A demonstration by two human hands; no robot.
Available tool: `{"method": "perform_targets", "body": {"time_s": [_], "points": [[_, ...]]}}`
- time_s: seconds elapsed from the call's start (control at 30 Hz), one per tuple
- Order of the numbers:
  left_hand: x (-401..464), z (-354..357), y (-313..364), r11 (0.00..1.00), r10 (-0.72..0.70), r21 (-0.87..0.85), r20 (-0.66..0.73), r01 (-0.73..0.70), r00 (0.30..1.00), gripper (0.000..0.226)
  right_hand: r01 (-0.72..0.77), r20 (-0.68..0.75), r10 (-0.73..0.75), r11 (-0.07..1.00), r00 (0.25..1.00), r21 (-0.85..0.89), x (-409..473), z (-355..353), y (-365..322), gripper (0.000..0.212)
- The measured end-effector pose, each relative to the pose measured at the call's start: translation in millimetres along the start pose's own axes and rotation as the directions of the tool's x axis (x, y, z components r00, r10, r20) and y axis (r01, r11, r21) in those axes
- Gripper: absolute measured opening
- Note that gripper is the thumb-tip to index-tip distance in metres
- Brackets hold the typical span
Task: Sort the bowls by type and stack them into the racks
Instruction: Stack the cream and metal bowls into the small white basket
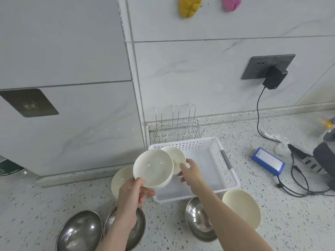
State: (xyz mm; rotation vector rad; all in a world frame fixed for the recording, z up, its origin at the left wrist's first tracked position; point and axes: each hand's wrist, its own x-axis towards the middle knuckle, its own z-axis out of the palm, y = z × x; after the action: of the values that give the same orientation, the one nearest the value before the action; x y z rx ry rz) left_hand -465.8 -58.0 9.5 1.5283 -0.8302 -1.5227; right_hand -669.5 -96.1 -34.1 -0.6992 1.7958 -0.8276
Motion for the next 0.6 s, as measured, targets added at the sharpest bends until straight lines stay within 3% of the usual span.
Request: {"method": "perform_targets", "body": {"time_s": [0.3, 0.37, 0.43, 0.47, 0.53, 0.6], "points": [[13, 30, 0, 1.000, 0.020, 0.018, 0.044, -0.021, 0.999, 0.017, -0.016, -0.015, 0.016, 1.000, 1.000, 0.014, -3, -1, -1, 0.044], [15, 37, -1, 1.000, 0.004, 0.010, 0.054, -0.004, 0.999, 0.017, 0.029, -0.087, -0.045, 0.984, 0.995, -0.174, -8, -4, -5, 0.050], [18, 41, -1, 1.000, -0.017, -0.023, 0.059, 0.018, 0.998, 0.016, 0.034, -0.199, -0.130, 0.903, 0.971, -0.428, -12, -11, -6, 0.050], [19, 42, 0, 0.999, -0.023, -0.034, 0.057, 0.025, 0.998, 0.016, 0.041, -0.230, -0.165, 0.886, 0.959, -0.461, -14, -16, -9, 0.045], [22, 43, 2, 0.999, -0.026, -0.034, 0.053, 0.028, 0.998, 0.015, 0.113, -0.197, -0.206, 0.909, 0.959, -0.401, -21, -24, -16, 0.037], [25, 44, 4, 1.000, -0.026, 0.006, 0.069, 0.025, 0.997, 0.015, 0.191, -0.081, -0.212, 0.958, 0.974, -0.213, -30, -29, -21, 0.032]]}}
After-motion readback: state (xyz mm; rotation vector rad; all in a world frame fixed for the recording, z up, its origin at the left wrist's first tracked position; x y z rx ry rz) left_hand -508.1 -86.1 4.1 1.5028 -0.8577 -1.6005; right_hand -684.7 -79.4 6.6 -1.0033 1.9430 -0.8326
